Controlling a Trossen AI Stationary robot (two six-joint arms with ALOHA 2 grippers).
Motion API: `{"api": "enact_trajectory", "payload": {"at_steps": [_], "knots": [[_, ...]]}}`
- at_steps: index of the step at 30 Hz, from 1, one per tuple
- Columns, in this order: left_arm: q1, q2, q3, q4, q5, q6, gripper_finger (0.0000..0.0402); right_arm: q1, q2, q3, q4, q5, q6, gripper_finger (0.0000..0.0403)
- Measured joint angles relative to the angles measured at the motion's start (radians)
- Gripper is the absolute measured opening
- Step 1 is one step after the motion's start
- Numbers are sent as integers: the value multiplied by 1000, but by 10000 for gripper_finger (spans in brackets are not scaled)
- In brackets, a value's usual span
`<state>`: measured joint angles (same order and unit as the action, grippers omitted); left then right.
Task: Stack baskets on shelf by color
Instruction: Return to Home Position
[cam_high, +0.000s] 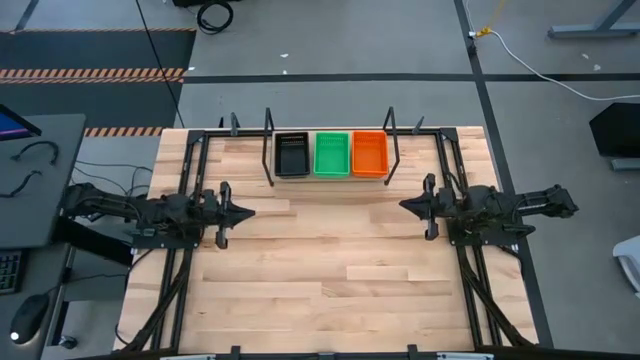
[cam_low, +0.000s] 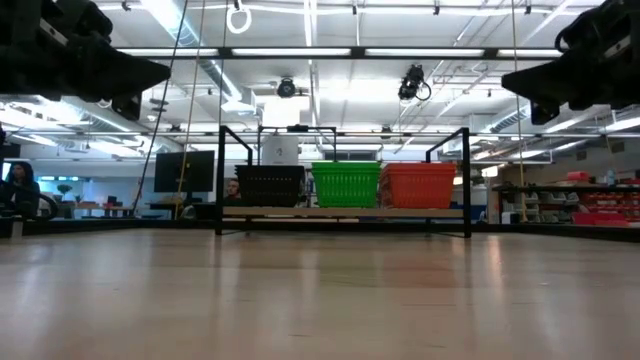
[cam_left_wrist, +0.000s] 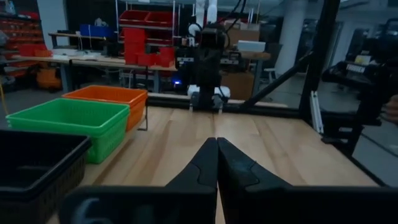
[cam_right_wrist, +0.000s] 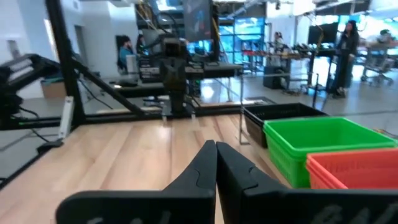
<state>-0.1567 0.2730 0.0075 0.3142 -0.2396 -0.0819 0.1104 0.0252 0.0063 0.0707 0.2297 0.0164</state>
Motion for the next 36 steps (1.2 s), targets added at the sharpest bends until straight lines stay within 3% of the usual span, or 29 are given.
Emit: {"api": "enact_trajectory", "payload": {"at_steps": [11, 17, 36], "knots": [[0, -13, 1, 47, 4, 92, 4, 0, -11, 0, 6, -34, -56, 6], [3, -11, 1, -24, 4, 175, 14, 0, -11, 0, -19, -4, -44, 14], [3, -11, 0, -11, 5, 134, 17, 0, 1, 0, -11, 20, -65, 13]]}}
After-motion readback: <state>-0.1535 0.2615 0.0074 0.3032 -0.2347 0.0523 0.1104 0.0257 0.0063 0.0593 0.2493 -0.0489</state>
